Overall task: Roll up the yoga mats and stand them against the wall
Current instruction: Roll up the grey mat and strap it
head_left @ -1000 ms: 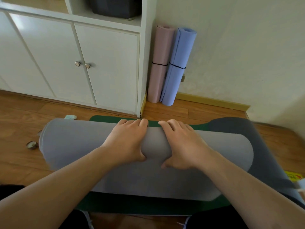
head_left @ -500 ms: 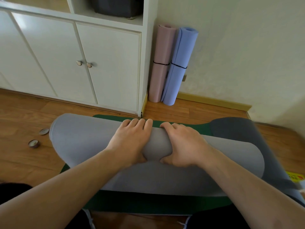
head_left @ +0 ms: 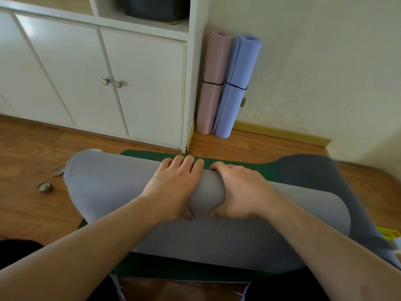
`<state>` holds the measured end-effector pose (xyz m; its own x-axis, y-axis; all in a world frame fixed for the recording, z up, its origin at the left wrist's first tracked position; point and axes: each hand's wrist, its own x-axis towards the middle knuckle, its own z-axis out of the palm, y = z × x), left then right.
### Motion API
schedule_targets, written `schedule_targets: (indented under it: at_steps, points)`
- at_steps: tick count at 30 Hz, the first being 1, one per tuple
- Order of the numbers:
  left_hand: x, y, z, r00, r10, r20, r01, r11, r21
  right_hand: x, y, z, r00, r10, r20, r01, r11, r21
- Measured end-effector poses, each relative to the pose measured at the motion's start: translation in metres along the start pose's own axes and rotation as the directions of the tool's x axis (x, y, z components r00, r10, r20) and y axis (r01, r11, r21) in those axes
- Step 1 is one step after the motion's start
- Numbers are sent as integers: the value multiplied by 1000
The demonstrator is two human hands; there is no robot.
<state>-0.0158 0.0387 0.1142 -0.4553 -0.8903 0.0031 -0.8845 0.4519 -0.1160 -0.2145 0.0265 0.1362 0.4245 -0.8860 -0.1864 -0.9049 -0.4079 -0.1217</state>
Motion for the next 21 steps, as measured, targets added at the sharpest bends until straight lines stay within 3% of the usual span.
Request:
schedule_targets:
  at_steps: [5,10,13,16,21]
  points:
    - [5,-7,-3,998,-13,-60,7,994,-106,-3,1,5,998,-58,-32,54,991,-123]
    - [2,-15,-6,1000,-19,-20,15,984,-175,0,-1,8,994,-75,-81,61,985,-160]
    - [-2,-8,-9,1000,-5,-7,5,994,-106,1,0,2,990,-79,-115,65,991,-119]
    - [-4,3,-7,999,2,33,-3,1000,23,-1,1,-3,998,-18,-57,16,999,-29]
    - [3,1,-5,999,15,-36,-15,1000,-3,-3,0,2,999,-39,-32,38,999,-21]
